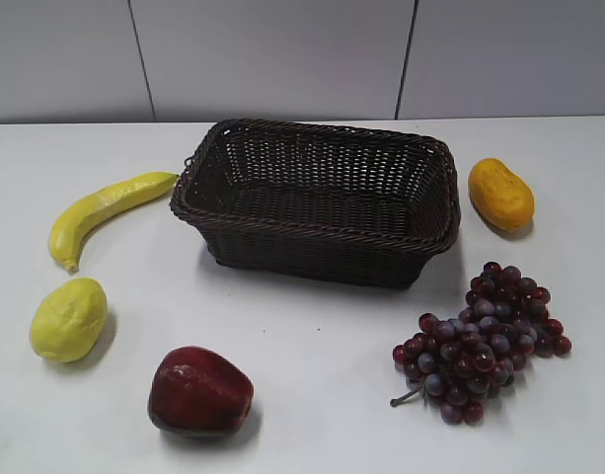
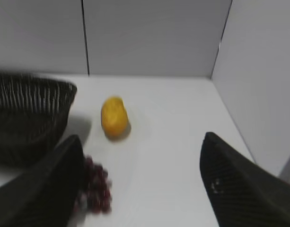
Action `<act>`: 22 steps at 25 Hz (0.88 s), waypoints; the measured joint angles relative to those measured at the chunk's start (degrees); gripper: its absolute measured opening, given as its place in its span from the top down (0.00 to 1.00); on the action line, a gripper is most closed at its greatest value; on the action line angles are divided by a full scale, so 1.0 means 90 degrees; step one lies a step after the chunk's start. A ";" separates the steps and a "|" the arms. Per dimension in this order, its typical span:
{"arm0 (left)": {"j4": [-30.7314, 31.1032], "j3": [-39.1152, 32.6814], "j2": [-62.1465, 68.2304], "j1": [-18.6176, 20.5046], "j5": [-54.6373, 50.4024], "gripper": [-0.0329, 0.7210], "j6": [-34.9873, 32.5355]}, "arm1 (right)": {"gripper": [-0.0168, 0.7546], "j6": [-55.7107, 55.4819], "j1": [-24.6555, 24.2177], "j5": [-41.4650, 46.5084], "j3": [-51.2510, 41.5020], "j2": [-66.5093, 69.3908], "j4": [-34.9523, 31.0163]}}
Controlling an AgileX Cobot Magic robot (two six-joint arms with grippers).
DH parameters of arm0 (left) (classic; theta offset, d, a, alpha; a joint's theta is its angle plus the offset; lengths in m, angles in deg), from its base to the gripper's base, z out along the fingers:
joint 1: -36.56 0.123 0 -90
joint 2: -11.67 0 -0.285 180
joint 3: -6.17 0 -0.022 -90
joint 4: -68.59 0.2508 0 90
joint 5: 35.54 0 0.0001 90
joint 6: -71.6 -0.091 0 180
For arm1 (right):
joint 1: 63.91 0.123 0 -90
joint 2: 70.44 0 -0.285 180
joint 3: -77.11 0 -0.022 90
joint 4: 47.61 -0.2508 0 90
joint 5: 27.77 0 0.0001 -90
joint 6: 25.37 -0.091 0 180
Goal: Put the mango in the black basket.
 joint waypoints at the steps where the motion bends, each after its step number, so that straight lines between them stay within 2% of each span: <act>1: 0.0000 0.0000 0.0000 0.0000 0.0000 0.17 0.0000 | 0.21 -0.0031 0.0000 -0.0549 -0.0191 0.0170 -0.0026; 6: 0.0000 0.0000 0.0000 0.0000 0.0000 0.17 0.0000 | 0.21 -0.0083 0.0000 -0.2424 -0.0726 0.1593 -0.0065; 13: 0.0000 0.0000 0.0000 0.0000 0.0000 0.17 0.0000 | 0.21 -0.0083 0.0000 -0.4553 -0.0650 0.4474 -0.0071; 17: 0.0000 0.0000 0.0000 0.0000 0.0000 0.17 0.0000 | 0.16 -0.0083 0.0000 -0.4388 0.0093 0.6174 -0.0071; 22: 0.0000 0.0000 0.0000 0.0000 0.0000 0.17 0.0000 | 0.11 -0.0083 0.0000 -0.2961 0.1697 0.8119 -0.0071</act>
